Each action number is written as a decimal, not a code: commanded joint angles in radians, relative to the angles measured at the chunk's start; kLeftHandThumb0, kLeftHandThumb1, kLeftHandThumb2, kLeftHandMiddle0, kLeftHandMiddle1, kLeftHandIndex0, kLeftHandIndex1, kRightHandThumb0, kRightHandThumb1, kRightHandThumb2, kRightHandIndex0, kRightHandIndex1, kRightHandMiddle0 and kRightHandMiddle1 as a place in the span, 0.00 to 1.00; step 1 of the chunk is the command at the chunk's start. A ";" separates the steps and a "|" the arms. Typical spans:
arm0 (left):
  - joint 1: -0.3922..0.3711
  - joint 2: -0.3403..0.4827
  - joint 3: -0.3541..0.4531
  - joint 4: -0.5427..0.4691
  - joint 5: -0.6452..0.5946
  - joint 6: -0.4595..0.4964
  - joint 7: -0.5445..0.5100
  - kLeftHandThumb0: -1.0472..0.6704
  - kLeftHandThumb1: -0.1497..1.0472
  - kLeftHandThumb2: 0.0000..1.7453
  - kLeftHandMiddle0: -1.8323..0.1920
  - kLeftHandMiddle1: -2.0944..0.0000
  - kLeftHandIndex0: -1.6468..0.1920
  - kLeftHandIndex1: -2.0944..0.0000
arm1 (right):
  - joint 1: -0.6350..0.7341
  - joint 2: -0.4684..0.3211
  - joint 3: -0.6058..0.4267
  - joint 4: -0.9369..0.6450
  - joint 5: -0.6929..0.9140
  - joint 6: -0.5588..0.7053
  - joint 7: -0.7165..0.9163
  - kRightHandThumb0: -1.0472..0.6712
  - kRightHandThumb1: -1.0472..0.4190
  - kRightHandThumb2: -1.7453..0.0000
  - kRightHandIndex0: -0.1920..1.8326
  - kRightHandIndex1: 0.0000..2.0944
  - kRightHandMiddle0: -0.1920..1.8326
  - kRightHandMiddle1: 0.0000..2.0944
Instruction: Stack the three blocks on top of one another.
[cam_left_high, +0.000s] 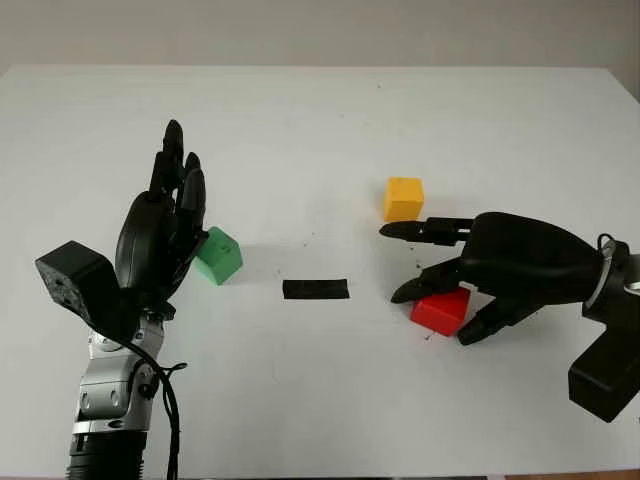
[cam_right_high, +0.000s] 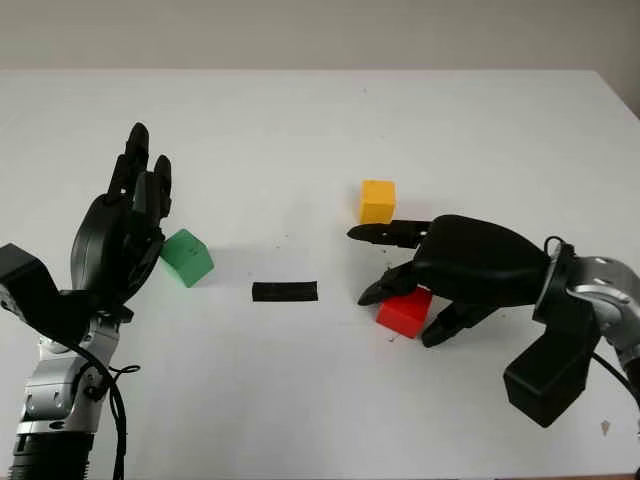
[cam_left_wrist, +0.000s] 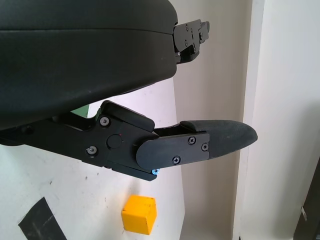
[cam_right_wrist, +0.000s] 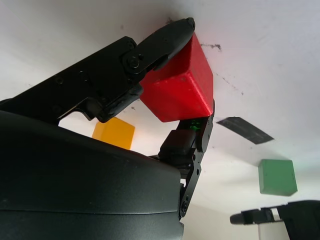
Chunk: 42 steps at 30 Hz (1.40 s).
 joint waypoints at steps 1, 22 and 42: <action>0.007 0.008 0.006 -0.022 -0.009 0.004 -0.004 0.17 1.00 0.31 1.00 1.00 1.00 1.00 | -0.032 0.004 -0.012 -0.001 -0.026 -0.008 -0.036 0.35 0.20 0.97 0.27 0.06 0.62 0.13; 0.014 -0.001 -0.004 -0.036 0.001 0.020 0.009 0.17 1.00 0.31 1.00 1.00 1.00 1.00 | -0.399 0.109 0.097 0.106 -0.034 0.066 -0.045 0.36 0.19 0.97 0.32 0.04 0.63 0.15; 0.032 -0.023 -0.004 -0.052 0.006 0.000 0.033 0.18 1.00 0.30 1.00 1.00 1.00 1.00 | -0.564 0.353 0.256 0.279 -0.126 0.002 -0.135 0.33 0.14 0.97 0.30 0.02 0.44 0.56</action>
